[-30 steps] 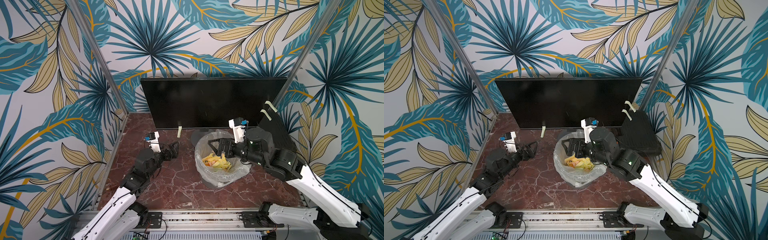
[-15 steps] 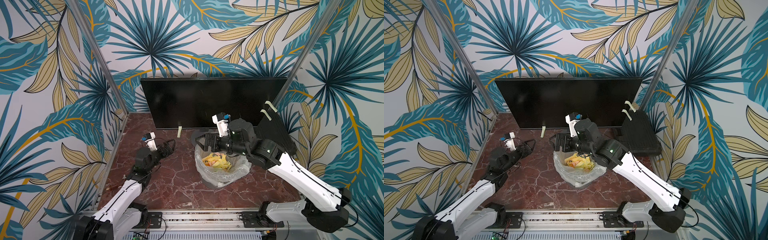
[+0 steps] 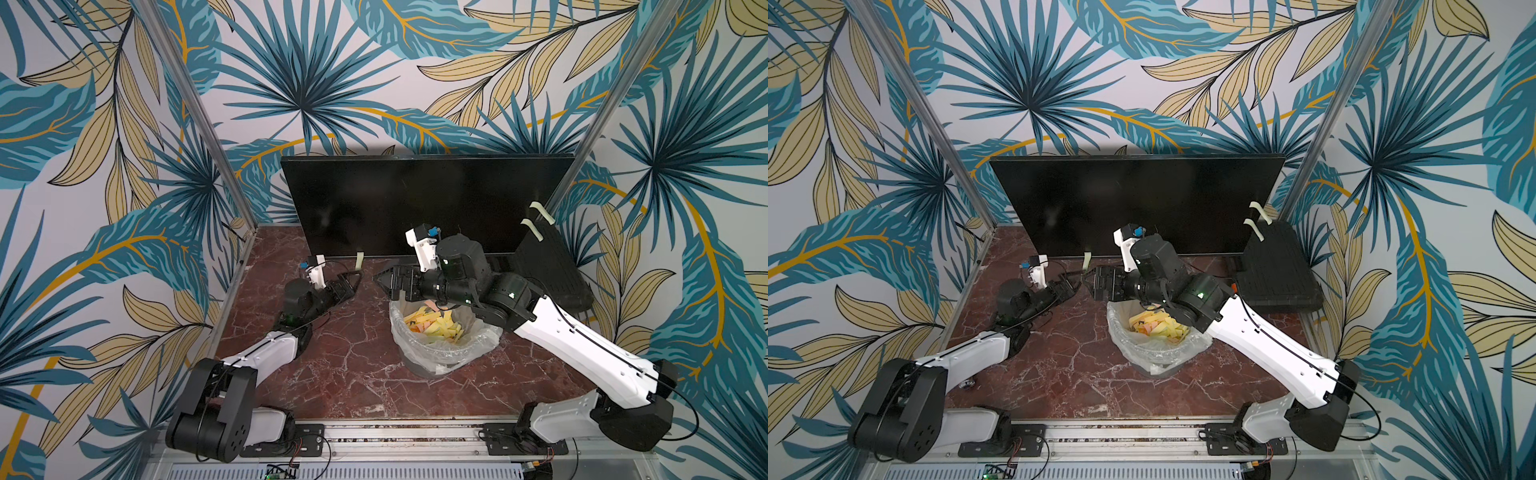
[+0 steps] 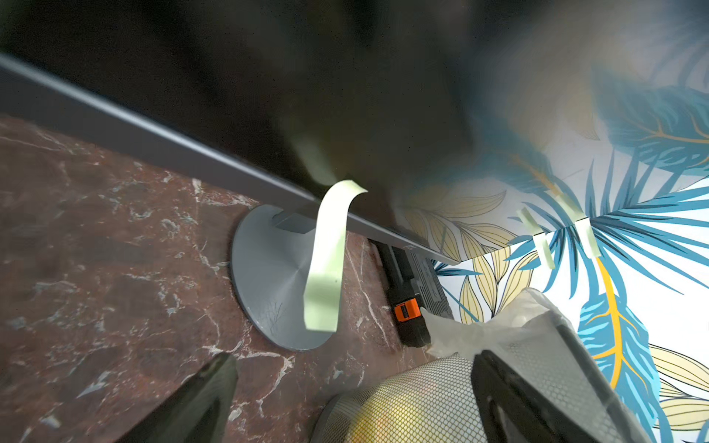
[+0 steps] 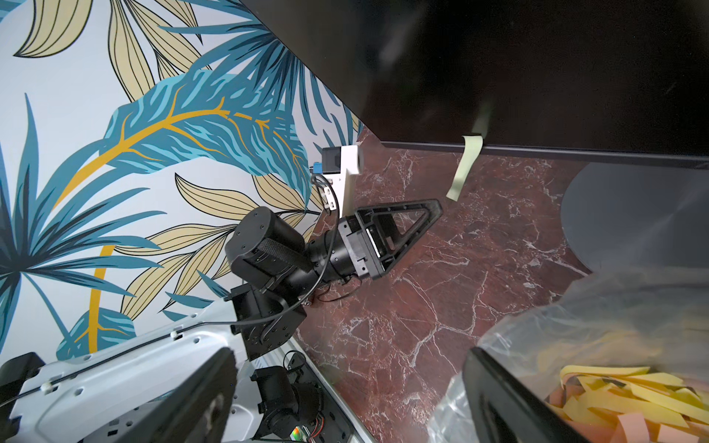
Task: Remove the sticky note from the monitor
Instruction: Tear off the sticky note from the monitor.
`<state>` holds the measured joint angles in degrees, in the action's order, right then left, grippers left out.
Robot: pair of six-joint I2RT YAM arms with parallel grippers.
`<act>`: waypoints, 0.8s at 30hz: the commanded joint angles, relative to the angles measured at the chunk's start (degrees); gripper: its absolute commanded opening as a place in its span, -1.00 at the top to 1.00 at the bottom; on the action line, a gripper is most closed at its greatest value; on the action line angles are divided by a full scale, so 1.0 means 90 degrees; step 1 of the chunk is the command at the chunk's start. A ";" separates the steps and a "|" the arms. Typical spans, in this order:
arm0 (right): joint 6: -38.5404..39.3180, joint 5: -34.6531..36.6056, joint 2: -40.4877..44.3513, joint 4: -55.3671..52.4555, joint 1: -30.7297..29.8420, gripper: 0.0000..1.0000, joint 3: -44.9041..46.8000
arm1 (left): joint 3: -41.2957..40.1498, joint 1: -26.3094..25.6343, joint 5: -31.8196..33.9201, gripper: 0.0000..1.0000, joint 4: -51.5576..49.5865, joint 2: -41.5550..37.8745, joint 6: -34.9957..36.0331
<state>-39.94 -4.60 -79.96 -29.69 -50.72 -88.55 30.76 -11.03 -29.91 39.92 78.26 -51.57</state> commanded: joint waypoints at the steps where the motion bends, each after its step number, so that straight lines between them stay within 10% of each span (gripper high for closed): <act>1: -0.0076 -0.0060 -0.0061 0.0213 -0.0056 -0.89 -0.0090 | 0.0337 0.0053 -0.0342 -1.00 0.0507 0.0299 -0.0062; 24: -0.0067 0.0088 0.0041 0.0177 -0.0077 -0.89 0.0034 | 0.0726 0.0053 -0.0496 -0.28 0.1189 0.1158 -0.0328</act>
<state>-40.29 -4.51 -80.05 -28.75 -51.11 -88.55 35.59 -10.85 -33.52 48.34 87.99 -54.72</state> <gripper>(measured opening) 0.944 0.647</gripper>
